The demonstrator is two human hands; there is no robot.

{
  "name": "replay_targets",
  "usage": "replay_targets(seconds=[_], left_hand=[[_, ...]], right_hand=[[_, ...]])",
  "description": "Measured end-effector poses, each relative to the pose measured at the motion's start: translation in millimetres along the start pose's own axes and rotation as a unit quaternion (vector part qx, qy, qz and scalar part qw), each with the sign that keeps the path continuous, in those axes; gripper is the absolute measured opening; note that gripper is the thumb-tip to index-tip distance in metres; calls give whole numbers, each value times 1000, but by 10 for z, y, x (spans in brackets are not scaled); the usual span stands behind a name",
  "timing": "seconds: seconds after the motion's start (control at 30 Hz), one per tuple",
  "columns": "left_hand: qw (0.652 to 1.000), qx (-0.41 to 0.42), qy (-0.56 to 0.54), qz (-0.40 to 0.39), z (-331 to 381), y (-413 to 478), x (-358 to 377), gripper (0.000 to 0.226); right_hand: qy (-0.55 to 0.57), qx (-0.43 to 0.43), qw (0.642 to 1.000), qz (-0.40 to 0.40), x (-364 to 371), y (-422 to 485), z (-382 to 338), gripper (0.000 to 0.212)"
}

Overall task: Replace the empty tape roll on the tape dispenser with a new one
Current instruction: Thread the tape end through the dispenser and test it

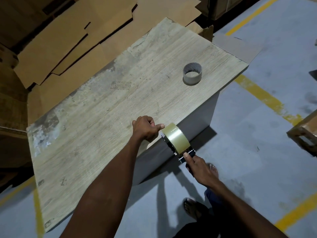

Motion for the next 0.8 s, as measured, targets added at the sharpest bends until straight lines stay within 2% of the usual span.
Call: replay_targets(seconds=[0.13, 0.23, 0.33, 0.43, 0.6, 0.8], left_hand=[[1000, -13, -12, -2, 11, 5, -23, 53], [1000, -13, -23, -5, -5, 10, -21, 53], [999, -12, -30, -9, -4, -4, -27, 53], [999, -13, -38, -21, -1, 6, -24, 53], [996, -23, -85, -31, -67, 7, 7, 51], [993, -20, -106, -48, -101, -69, -29, 45]], right_hand=[[73, 31, 997, 10, 256, 32, 26, 72], [219, 94, 971, -3, 463, -17, -15, 71], [271, 124, 954, 10, 495, -53, 34, 68], [268, 159, 949, 40, 354, -75, 186, 64], [228, 172, 954, 90, -93, -140, 488, 77], [206, 144, 965, 76, -694, -386, 179, 70]])
Point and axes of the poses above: each hand's wrist, its own y-axis towards the middle knuckle, its own x-axis out of the palm, z = x × y, the point moved 1 cm from there along y, towards the middle knuckle, and after that the axes turned 3 degrees about x, right-handed, at the moved point
